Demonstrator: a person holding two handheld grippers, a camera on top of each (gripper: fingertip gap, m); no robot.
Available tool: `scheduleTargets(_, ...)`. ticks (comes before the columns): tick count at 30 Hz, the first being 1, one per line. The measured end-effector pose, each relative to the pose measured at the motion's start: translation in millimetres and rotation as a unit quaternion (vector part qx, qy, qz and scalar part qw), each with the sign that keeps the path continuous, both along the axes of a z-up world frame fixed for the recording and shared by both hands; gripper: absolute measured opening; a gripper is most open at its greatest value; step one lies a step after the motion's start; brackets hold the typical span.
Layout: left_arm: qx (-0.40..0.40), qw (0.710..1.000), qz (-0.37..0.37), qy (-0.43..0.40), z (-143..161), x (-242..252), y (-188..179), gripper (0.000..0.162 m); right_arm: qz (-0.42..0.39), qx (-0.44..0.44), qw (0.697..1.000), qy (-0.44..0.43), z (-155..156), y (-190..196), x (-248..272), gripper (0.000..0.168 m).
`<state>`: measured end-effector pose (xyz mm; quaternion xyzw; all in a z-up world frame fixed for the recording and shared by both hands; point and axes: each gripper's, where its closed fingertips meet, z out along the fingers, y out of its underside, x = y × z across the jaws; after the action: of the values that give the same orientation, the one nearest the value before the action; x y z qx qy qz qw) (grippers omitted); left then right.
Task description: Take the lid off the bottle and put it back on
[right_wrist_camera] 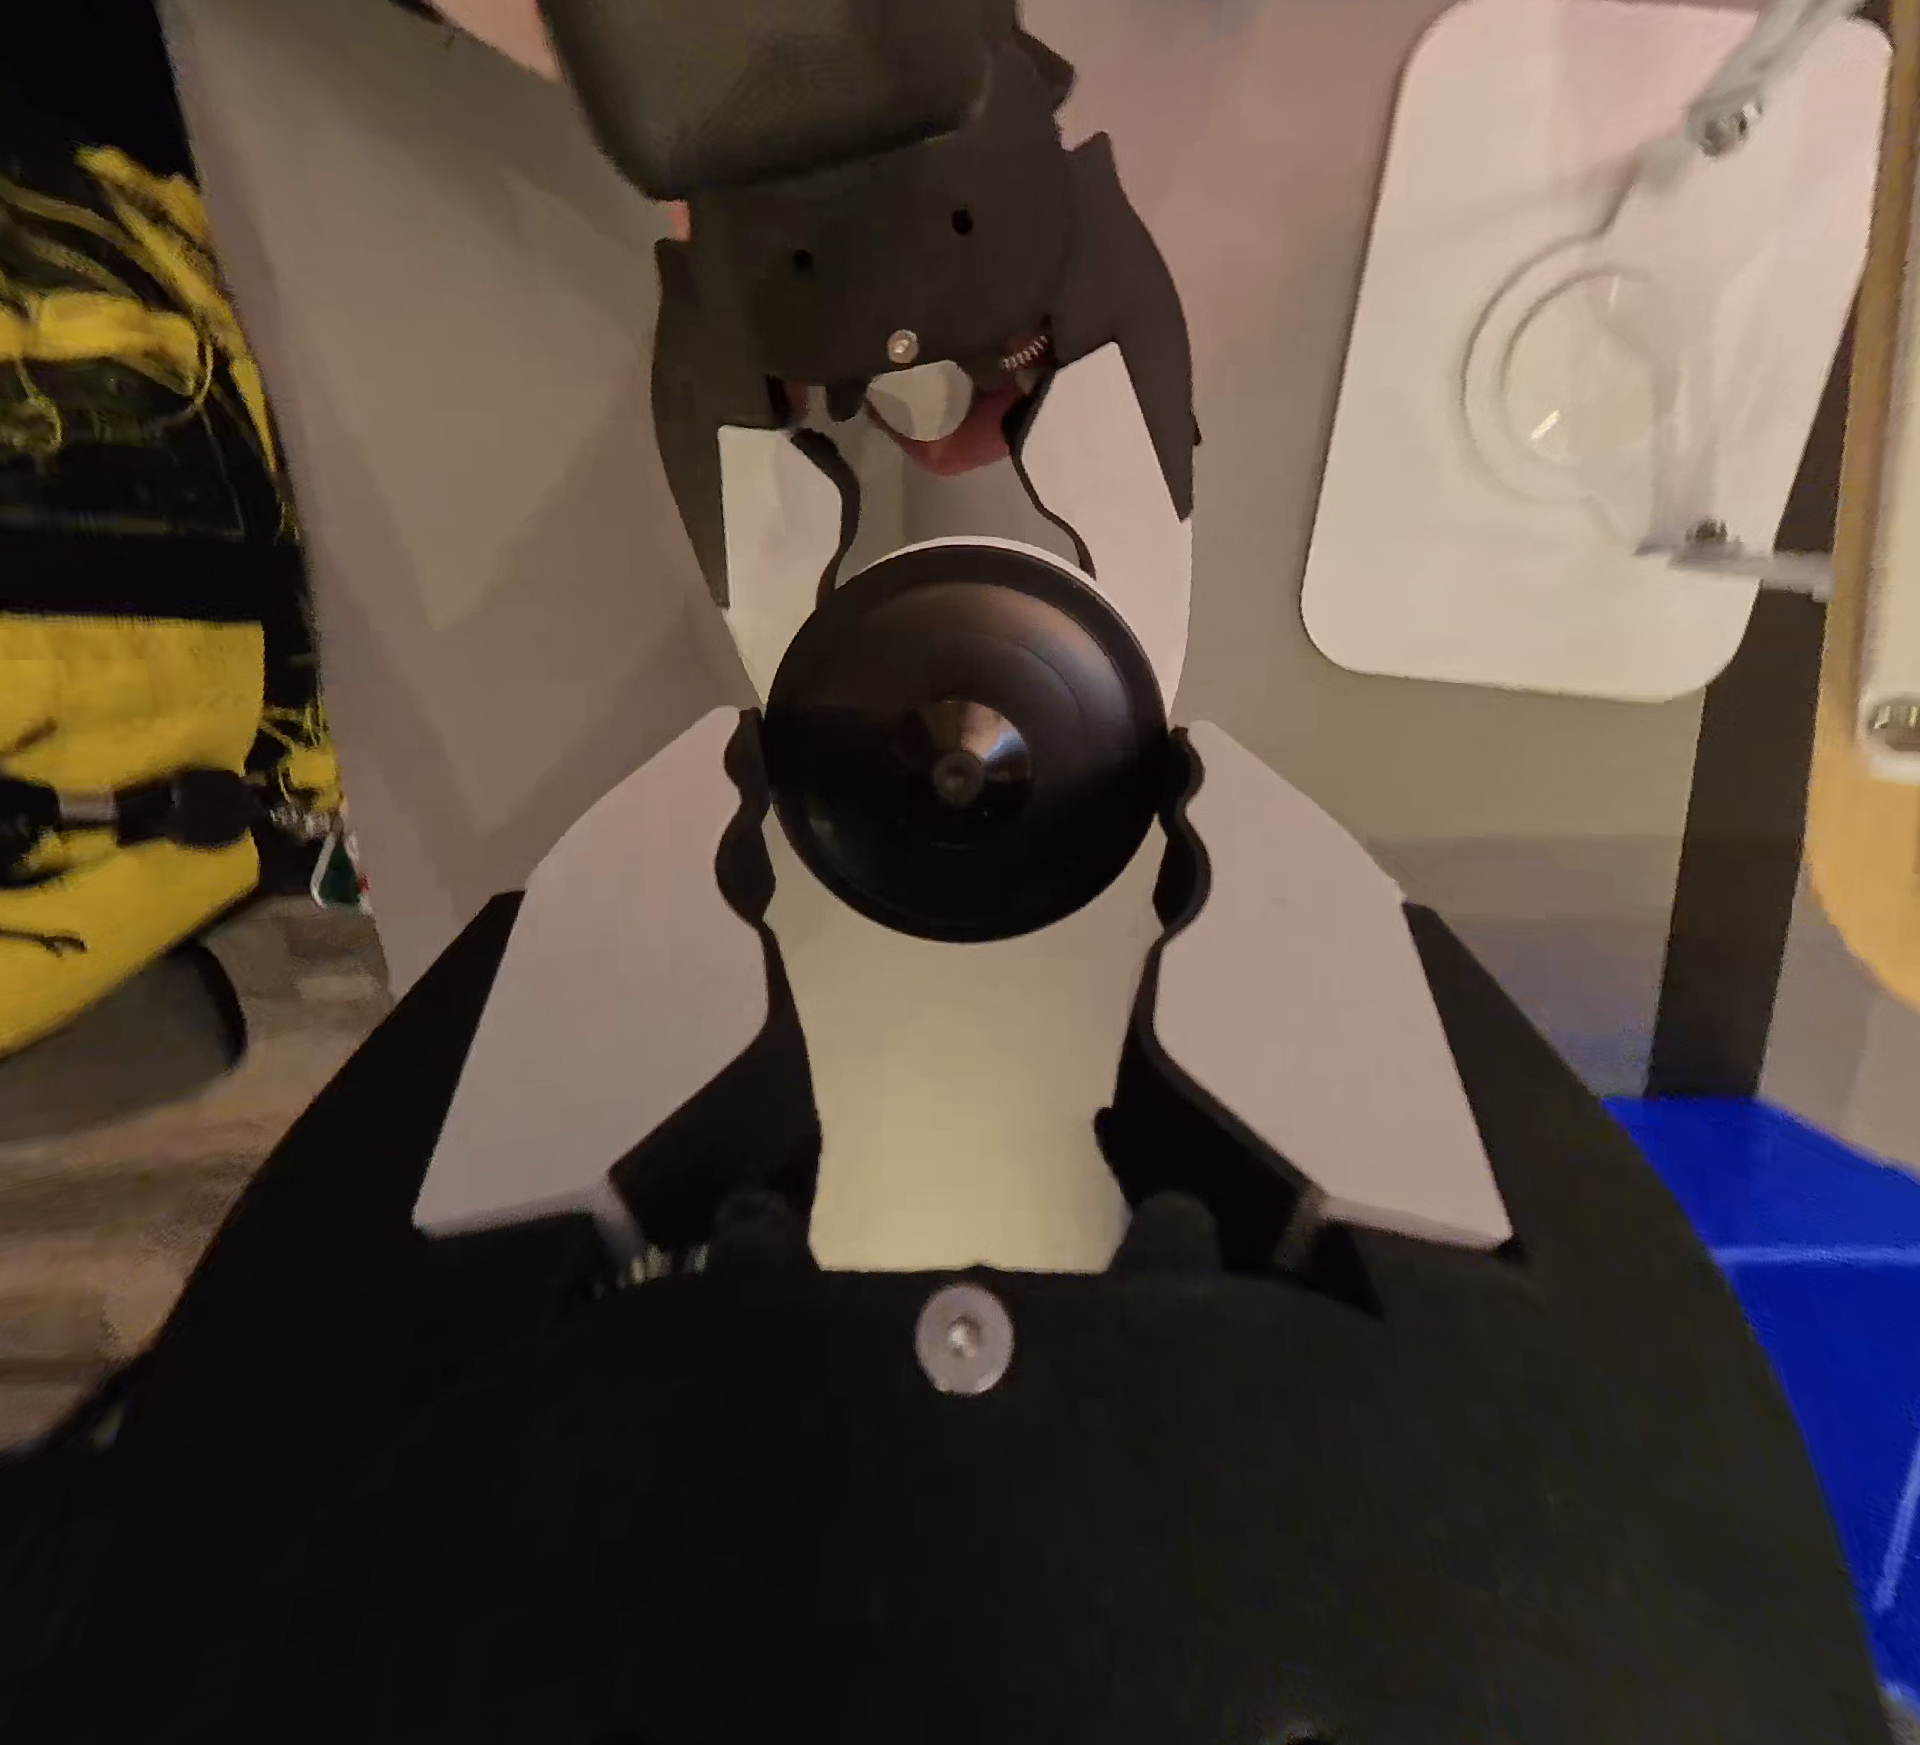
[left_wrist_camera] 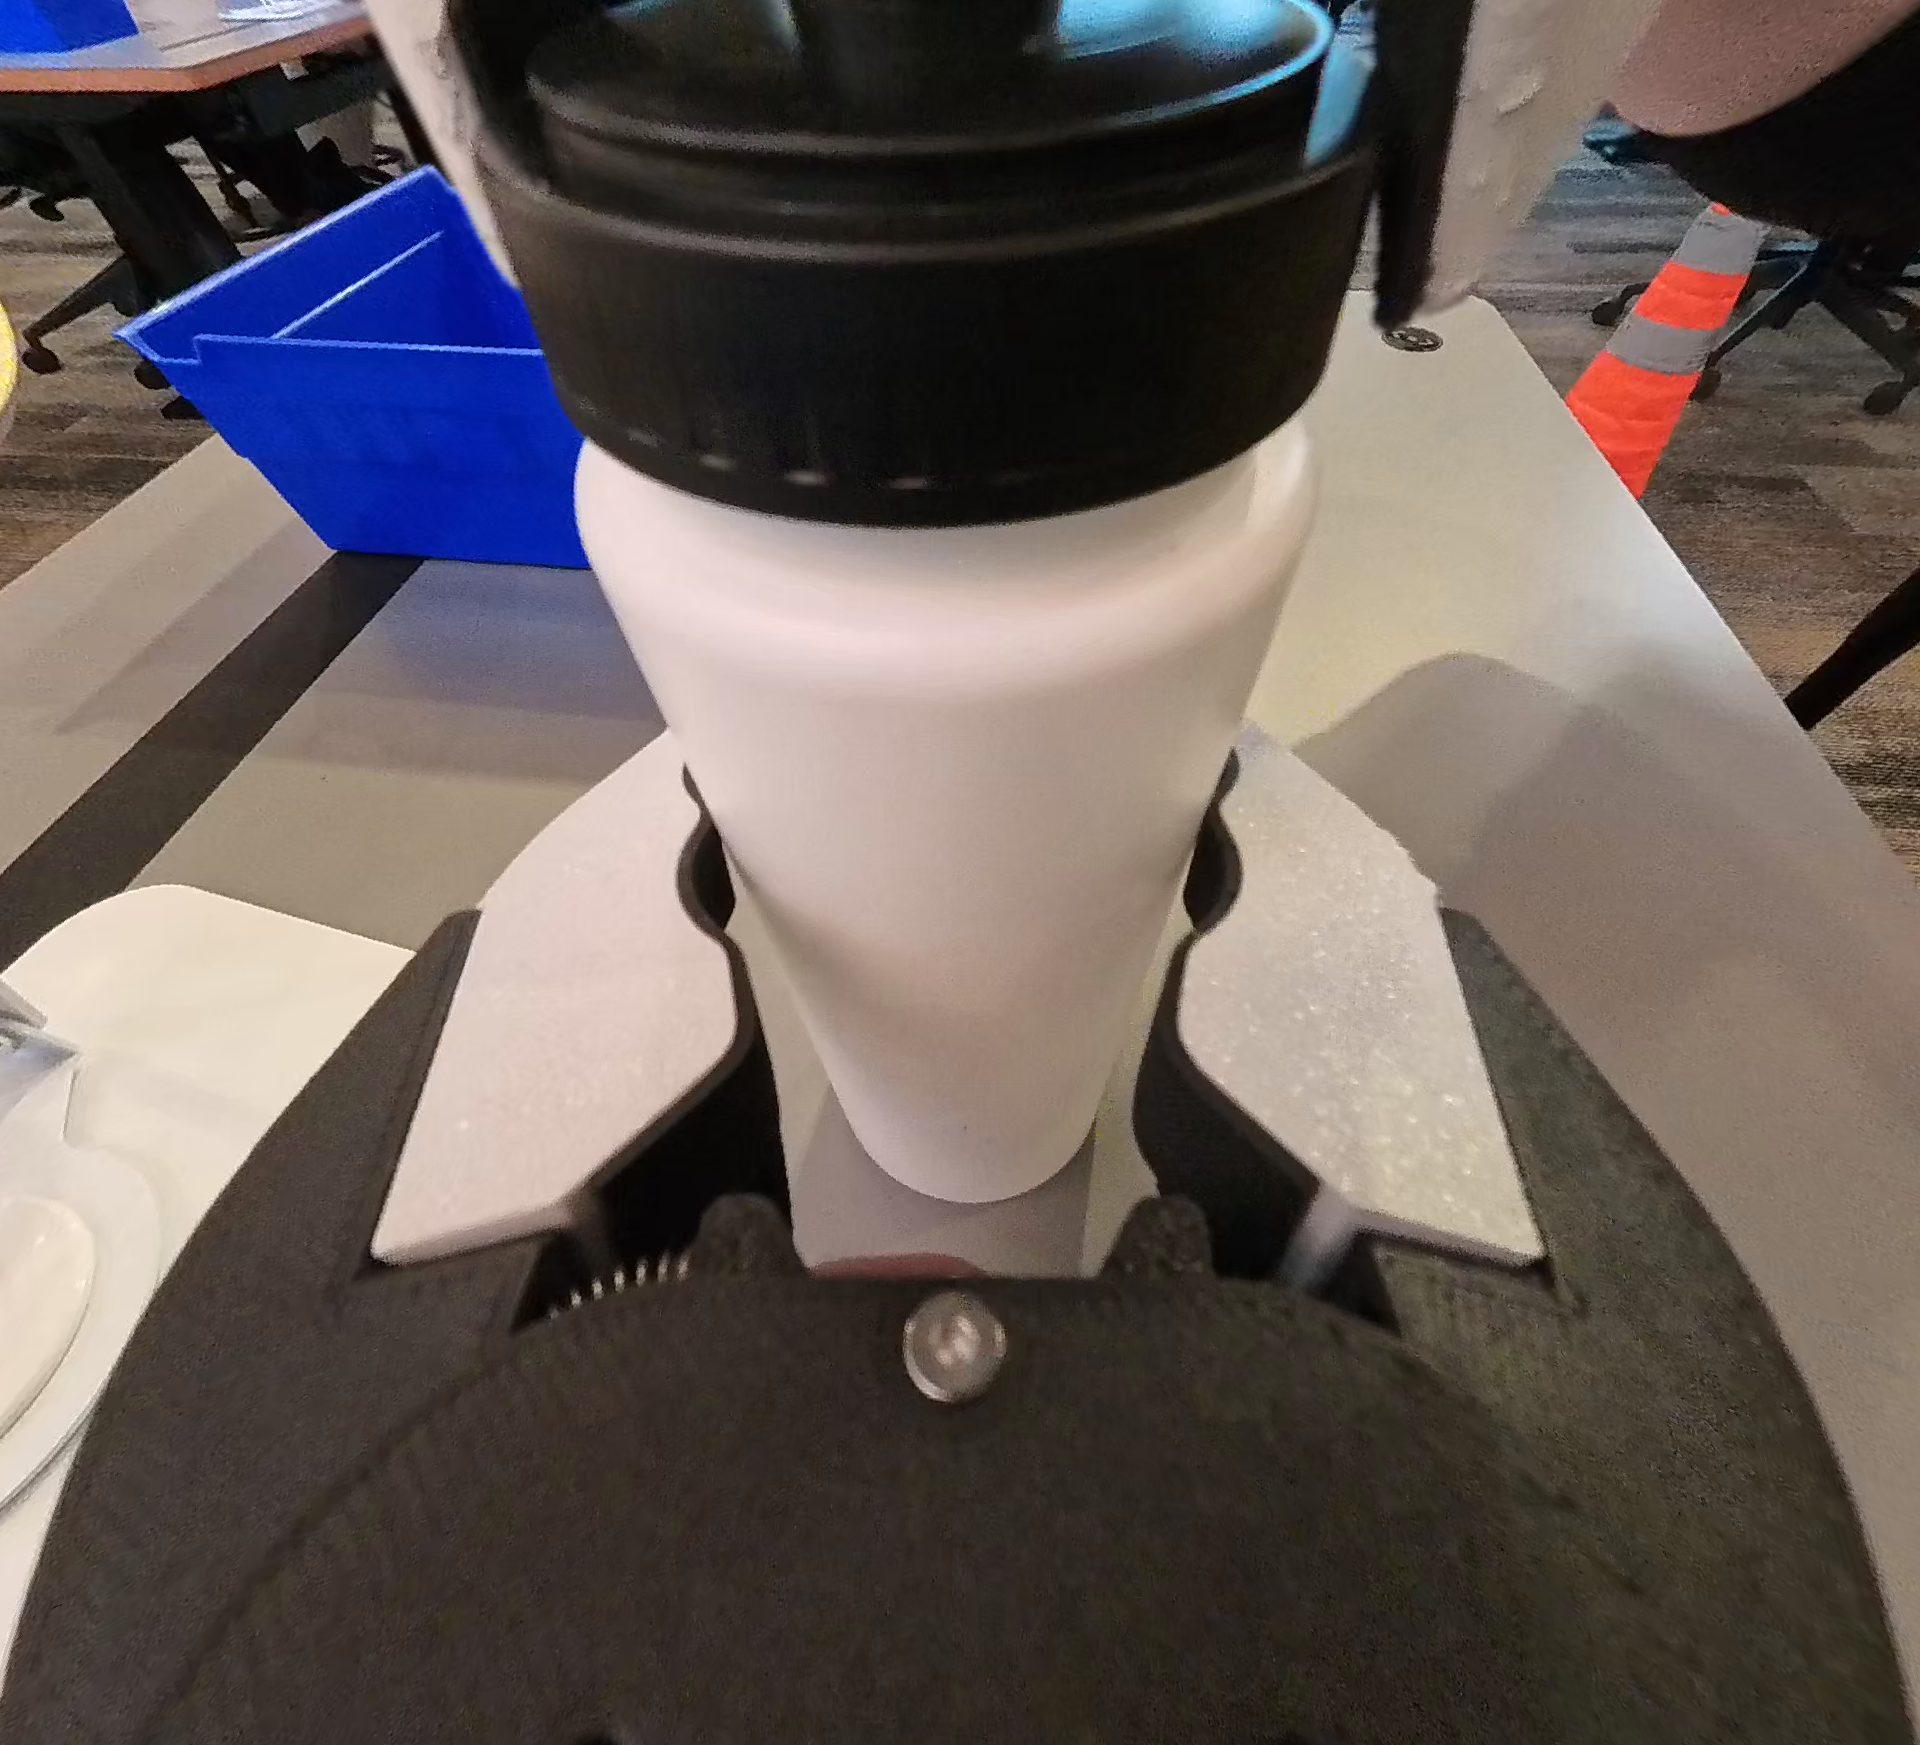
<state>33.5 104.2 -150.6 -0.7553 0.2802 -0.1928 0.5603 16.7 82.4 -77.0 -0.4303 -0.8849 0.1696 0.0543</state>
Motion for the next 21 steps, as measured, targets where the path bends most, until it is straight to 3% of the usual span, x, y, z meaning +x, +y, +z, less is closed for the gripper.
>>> scheduleTargets(4,0.002,1.000,-0.002,0.001,0.2,-0.9,-1.4,0.087,-0.127,0.007,0.992,0.019,0.0,-1.7,-2.6,0.073)
scheduleTargets(6,0.000,1.000,0.000,0.004,-0.1,-0.5,-1.0,0.087,-0.112,0.023,0.993,0.032,-1.5,-1.1,-1.1,0.074)
scheduleTargets(9,0.000,1.000,0.000,0.004,-0.1,0.4,-0.4,0.087,-0.048,0.027,0.998,0.023,-1.8,-1.6,3.4,0.099)
scheduleTargets(12,0.001,1.000,0.000,0.002,0.0,0.0,-0.2,0.086,0.027,0.040,0.999,0.022,2.8,0.9,3.7,0.096)
scheduleTargets(15,0.001,1.000,0.000,0.002,-0.1,0.5,0.3,0.086,0.082,0.059,0.995,0.010,2.8,4.2,3.2,0.071)
scheduleTargets(16,0.001,1.000,0.000,0.002,0.0,0.6,0.3,0.086,0.088,0.060,0.994,0.003,1.8,4.6,3.1,0.071)
scheduleTargets(19,0.001,1.000,0.000,0.001,-0.1,0.3,0.1,0.087,0.072,0.060,0.996,-0.002,1.5,3.9,3.2,0.071)
scheduleTargets(21,0.000,1.000,0.003,-0.001,0.1,-0.7,0.5,0.086,0.017,0.051,0.999,-0.002,1.5,3.8,2.3,0.071)
